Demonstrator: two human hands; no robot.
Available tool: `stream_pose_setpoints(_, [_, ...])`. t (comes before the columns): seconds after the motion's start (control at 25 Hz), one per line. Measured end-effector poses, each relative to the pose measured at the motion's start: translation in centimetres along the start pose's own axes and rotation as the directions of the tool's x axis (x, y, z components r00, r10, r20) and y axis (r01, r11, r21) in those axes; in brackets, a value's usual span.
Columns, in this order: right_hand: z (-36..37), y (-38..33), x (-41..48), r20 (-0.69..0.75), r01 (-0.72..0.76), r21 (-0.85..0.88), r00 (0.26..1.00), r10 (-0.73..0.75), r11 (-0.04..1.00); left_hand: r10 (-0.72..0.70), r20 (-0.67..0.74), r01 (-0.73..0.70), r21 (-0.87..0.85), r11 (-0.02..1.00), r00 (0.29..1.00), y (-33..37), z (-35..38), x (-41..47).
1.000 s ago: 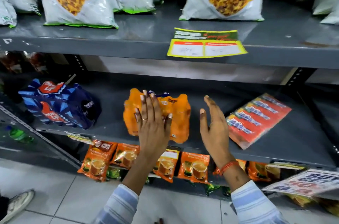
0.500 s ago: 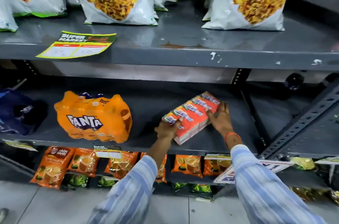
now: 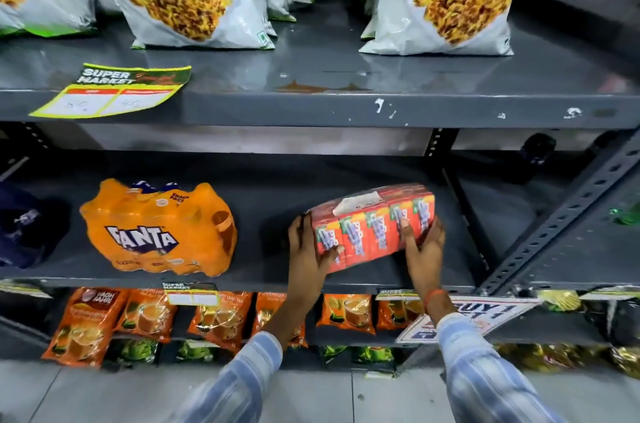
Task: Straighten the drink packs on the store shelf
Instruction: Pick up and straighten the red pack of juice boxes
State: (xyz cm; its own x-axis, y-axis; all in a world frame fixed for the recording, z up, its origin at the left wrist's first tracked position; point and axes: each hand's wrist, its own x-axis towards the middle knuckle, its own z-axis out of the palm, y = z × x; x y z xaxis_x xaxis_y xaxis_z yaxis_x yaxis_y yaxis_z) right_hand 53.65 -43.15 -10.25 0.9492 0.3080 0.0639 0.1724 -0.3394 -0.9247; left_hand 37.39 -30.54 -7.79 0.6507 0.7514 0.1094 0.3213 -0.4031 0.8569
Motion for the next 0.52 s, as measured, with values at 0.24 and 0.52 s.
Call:
stream_pose_setpoints(0.24, [-0.9, 1.0, -2.1, -0.153, 0.035, 0.180, 0.988, -0.007, 0.983, 0.058, -0.107, -0.027, 0.267, 0.963, 0.993, 0.3, 0.9, -2.9])
stream_pose_setpoints(0.52, [-1.8, -2.0, -1.4, -0.292, 0.174, 0.011, 0.942, -0.164, 0.985, 0.326, -0.056, -0.196, 0.698, 0.688, 0.944, 0.4, -0.4, 0.4])
